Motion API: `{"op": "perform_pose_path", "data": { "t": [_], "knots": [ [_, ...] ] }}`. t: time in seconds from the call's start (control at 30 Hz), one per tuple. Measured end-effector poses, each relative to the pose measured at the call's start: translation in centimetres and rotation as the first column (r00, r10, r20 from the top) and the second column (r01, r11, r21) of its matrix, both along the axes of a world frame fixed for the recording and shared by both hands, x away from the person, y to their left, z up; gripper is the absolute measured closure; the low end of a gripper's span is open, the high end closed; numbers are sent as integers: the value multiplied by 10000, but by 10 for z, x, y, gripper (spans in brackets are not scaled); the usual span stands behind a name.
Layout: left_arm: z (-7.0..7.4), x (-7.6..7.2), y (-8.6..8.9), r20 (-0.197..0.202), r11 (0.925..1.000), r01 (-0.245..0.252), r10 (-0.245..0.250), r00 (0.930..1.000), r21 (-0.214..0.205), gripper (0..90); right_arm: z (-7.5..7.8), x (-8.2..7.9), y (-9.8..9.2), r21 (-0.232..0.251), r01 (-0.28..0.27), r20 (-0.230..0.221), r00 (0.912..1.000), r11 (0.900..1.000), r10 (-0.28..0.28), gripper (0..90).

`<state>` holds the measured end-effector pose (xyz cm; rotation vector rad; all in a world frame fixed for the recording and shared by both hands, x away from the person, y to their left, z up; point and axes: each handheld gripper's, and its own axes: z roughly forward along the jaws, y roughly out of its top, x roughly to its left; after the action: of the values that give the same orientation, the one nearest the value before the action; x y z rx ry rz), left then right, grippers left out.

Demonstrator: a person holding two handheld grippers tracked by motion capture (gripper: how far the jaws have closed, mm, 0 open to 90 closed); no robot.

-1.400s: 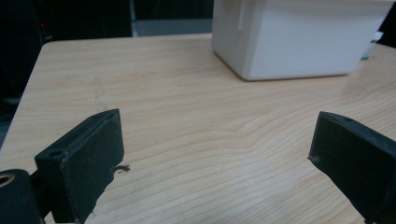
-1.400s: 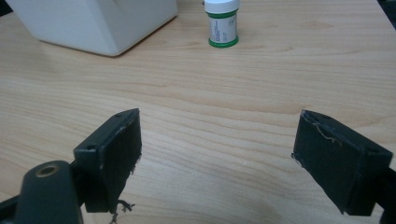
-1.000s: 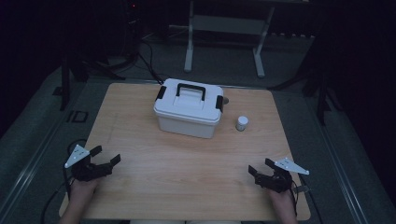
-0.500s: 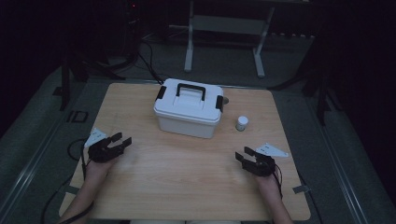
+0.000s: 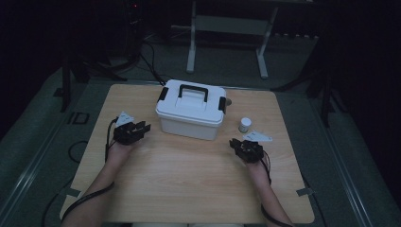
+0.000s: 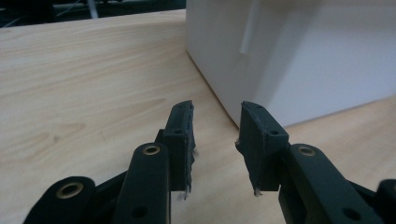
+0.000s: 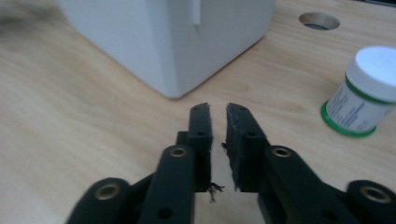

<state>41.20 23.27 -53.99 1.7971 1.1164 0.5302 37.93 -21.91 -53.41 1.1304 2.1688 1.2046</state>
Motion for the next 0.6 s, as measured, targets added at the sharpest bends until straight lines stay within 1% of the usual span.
{"op": "perform_pose_path", "data": {
  "t": [0.07, 0.1, 0.17, 0.2, 0.23, 0.27, 0.3, 0.37, 0.4, 0.43, 0.47, 0.5, 0.57, 0.6],
  "knots": [
    [0, 7, -4, 15, 9999, -75, 75, 10000, 68, 687, 0, 7, 4, 2, 116, 18, 9999, 9999, -116, 887],
    [0, 10, -5, -23, 10000, -89, 89, 10000, 29, 734, 0, 10, 6, -15, 146, -23, 9999, 9999, -146, 897],
    [-1, 15, -8, 24, 9997, -252, 252, 9997, 24, 792, -2, 17, 10, -3, 292, -27, 9996, 9996, -292, 898],
    [-1, 16, -10, 37, 9997, -261, 261, 9997, -38, 837, -2, 21, 12, 114, 364, -94, 9993, 9993, -363, 898],
    [-2, 18, -13, 73, 9997, -239, 240, 9997, -87, 850, -2, 24, 14, 250, 379, -174, 9991, 9990, -375, 898],
    [-3, 20, -15, 45, 9998, -176, 176, 9998, 13, 854, -2, 27, 17, 277, 394, -177, 9991, 9988, -389, 898],
    [-3, 22, -17, 9, 9998, -199, 199, 9998, 23, 879, -2, 30, 20, 298, 438, -209, 9988, 9986, -432, 898],
    [-4, 24, -18, 2, 9998, -210, 210, 9998, 8, 879, -2, 34, 24, 318, 451, -256, 9987, 9985, -443, 898],
    [-4, 27, -21, -73, 9997, -121, 120, 9999, -192, 879, -2, 37, 27, 353, 432, -311, 9986, 9984, -421, 897],
    [-3, 28, -22, -28, 9997, -135, 134, 9999, -185, 880, -1, 39, 29, 417, 408, -356, 9986, 9983, -393, 897],
    [-3, 30, -24, -117, 9997, 29, -31, 9999, -254, 891, -1, 40, 31, 461, 373, -344, 9988, 9982, -357, 897],
    [-3, 30, -24, -117, 9997, 29, -31, 9999, -254, 891, -1, 40, 31, 461, 373, -344, 9988, 9982, -357, 897],
    [-3, 31, -29, -11, 9999, 158, -158, 9999, -35, 892, 0, 43, 39, 433, 253, -360, 9991, 9987, -238, 897],
    [-3, 32, -30, -18, 9995, 304, -304, 9995, -130, 891, 1, 44, 41, 409, 215, -361, 9991, 9989, -201, 897]
  ]
}}
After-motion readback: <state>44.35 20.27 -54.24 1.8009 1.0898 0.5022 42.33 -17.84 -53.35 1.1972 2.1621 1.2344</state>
